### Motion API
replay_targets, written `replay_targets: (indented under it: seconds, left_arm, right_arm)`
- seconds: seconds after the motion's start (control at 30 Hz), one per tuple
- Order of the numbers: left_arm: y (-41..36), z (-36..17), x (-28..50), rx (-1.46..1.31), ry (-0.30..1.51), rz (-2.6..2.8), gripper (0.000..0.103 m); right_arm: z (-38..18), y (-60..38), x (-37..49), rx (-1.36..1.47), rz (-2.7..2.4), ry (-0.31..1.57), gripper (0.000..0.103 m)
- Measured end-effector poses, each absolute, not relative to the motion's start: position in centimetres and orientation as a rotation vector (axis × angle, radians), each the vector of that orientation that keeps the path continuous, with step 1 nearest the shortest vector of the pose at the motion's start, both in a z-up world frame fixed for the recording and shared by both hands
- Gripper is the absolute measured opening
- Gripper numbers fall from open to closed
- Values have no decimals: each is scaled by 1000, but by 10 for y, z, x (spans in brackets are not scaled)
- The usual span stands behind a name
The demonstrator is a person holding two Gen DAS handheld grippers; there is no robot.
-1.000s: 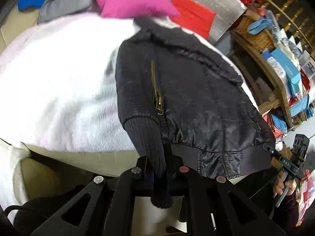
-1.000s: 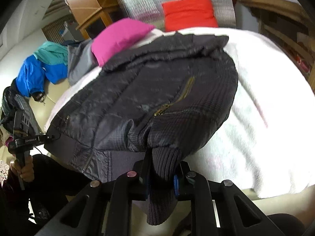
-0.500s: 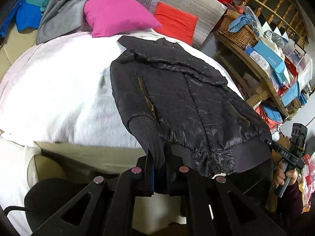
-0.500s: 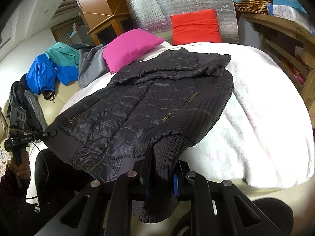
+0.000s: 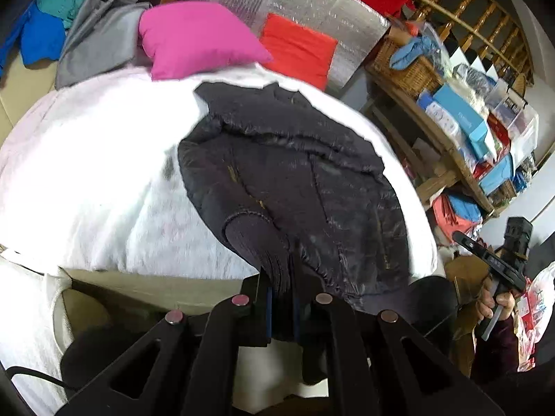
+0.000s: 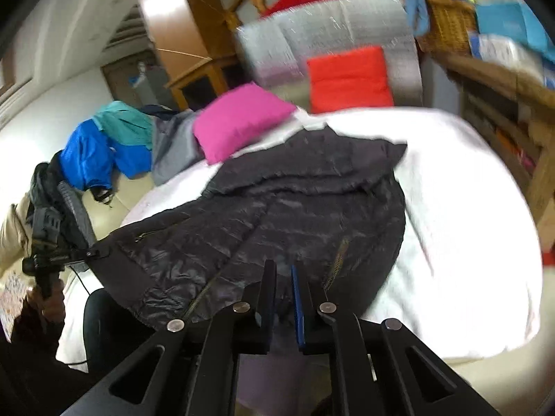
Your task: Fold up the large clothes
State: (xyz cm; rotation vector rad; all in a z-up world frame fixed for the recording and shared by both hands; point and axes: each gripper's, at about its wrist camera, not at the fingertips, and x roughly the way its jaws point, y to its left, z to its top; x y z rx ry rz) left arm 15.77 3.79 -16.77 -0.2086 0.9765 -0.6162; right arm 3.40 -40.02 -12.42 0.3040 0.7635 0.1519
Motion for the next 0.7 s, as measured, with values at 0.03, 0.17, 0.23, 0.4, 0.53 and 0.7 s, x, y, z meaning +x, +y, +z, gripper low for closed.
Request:
replay_targets:
  seconds: [0.03, 0.17, 0.23, 0.4, 0.53, 0.7]
  left_arm:
    - [35, -174, 158, -202, 996, -609, 9]
    - [31, -205, 161, -185, 1083, -552, 9]
    - [32, -211, 160, -173, 1093, -533, 9]
    - [35, -218, 160, -171, 1095, -525, 9]
    - [32, -221, 161, -166, 1091, -525, 9]
    - [36, -219, 158, -181, 1084, -531, 9]
  right_arm:
    - [-136, -403, 39, 324, 132, 800, 10]
    - [-193, -419, 54, 408, 50, 968, 10]
    - [-207, -429, 55, 460, 26, 994, 10]
    - [-244, -455, 49, 664, 11, 1081, 86]
    - [-274, -458, 48, 754, 36, 1111, 86]
    - [-330, -435, 62, 843, 85, 1226, 86]
